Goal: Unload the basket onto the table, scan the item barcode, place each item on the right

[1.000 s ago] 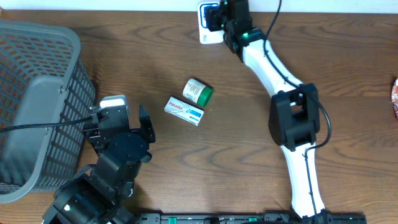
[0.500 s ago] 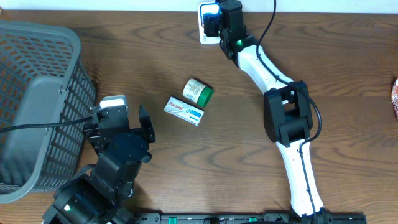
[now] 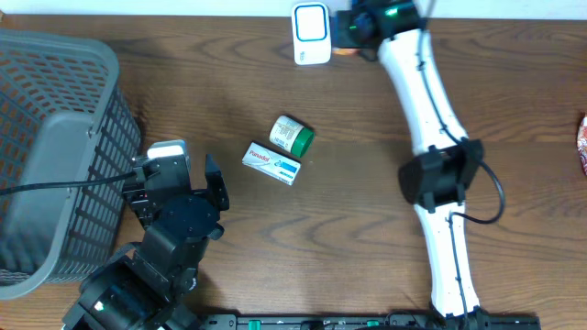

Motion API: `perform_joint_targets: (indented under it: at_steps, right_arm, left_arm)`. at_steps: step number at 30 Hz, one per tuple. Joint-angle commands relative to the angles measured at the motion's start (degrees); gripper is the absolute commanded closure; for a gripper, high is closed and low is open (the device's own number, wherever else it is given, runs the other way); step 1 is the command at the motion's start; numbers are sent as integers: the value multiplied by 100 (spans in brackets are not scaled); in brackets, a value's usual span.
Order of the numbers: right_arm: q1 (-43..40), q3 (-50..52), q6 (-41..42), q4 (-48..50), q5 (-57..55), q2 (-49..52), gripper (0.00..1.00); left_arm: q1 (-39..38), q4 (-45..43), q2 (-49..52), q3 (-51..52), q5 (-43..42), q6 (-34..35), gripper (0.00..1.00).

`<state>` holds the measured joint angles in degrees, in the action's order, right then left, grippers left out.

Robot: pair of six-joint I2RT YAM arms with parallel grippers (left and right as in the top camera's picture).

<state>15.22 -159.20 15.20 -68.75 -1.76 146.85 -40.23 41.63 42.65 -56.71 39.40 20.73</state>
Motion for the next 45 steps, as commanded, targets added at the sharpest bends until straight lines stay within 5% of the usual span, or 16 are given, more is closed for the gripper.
perform_joint_targets:
  at_steps: [1,7,16,17,18,24,29,38,43,45]
  right_arm:
    - [-713,-245,-332,-721,-887,-26,70]
    - [-1989,131,-367,-1707,-2450,-13,68]
    - [-3926,1650,-46,-1263,-2946,-13,60]
    - [-4089,1733,-57,-1283,-2944,-13,40]
    - [-4304,1757,-59,-1368,-2820,-17,1]
    - [-4690,1379,-328,-1453,-662,-651,1]
    - [-4212,1268,-280,-1720,1351,-1716,1]
    - [-1742,1320,-385,-2594,2087,-2343,1]
    - [-15,1845,-3036,-2402,2037,-2138,1]
    - [514,2131,-3064,-2168,1543,-2015,1]
  left_arm:
    - [4,-7,-7,-26,111,-57,14]
    - [4,-7,-7,-26,111,-57,14]
    - [4,-7,-7,-26,114,-57,14]
    - [4,-7,-7,-26,114,-57,14]
    - [4,-7,-7,-26,114,-57,14]
    - [4,-7,-7,-26,111,-57,14]
    - [4,-7,-7,-26,114,-57,14]
    - [4,-7,-7,-26,114,-57,14]
    - [4,-7,-7,-26,111,-57,14]
    - [4,-7,-7,-26,114,-57,14]
